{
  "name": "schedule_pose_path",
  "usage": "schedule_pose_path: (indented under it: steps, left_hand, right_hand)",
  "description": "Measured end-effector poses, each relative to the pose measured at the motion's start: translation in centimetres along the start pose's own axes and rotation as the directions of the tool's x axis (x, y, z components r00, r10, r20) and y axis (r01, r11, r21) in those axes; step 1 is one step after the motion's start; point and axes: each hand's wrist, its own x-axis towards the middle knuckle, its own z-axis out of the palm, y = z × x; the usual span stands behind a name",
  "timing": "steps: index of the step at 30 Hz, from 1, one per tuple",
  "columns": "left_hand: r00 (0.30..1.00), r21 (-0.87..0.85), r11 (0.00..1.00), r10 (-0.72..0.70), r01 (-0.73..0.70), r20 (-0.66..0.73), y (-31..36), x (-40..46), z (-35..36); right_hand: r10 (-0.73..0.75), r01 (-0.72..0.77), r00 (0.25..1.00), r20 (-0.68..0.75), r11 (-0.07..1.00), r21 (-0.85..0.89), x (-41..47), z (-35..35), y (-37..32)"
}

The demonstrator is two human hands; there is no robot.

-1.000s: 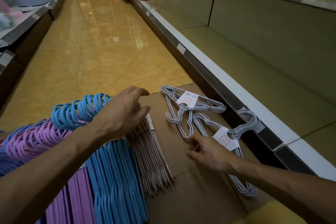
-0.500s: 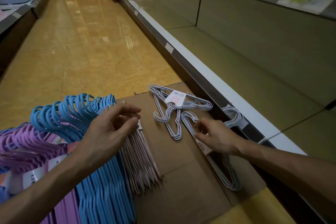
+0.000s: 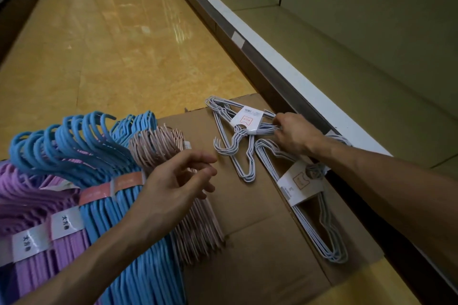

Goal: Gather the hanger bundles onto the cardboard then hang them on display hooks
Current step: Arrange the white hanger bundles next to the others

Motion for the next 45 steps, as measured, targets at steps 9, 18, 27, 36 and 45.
schedule_pose_path:
  steps: [9, 18, 27, 36, 45]
  left_hand:
    - [0.998, -0.01, 0.998, -0.055, 0.055, -0.001, -1.8, 0.7, 0.0]
    - [0.997, -0.012, 0.997, -0.07, 0.07, 0.017, -2.1, 1.7, 0.2]
    - [0.999, -0.006, 0.999, -0.041, 0.041, -0.007, -1.1, 2.3, 0.0]
    - [0.999, 0.023, 0.999, 0.035, -0.034, -0.033, 1.8, 1.7, -1.4]
    - [0.992, 0.082, 0.991, 0.113, -0.108, -0.063, 4.3, 0.6, -2.8]
  right_hand:
    - [-0.03, 0.051, 0.992, 0.126, 0.985, -0.163, 4.0, 2.6, 0.4]
    - [-0.042, 0.059, 0.993, 0.114, 0.986, -0.156, 4.2, 3.2, 0.5]
    - [-0.02, 0.02, 0.999, 0.039, 1.0, -0.014, 2.7, 1.8, 0.3]
    - [-0.008, 0.013, 1.0, -0.027, 0.981, 0.191, 0.1, -1.8, -2.2]
    - [-0.032, 0.041, 0.999, -0.035, 0.952, 0.305, -2.8, -3.2, -3.8]
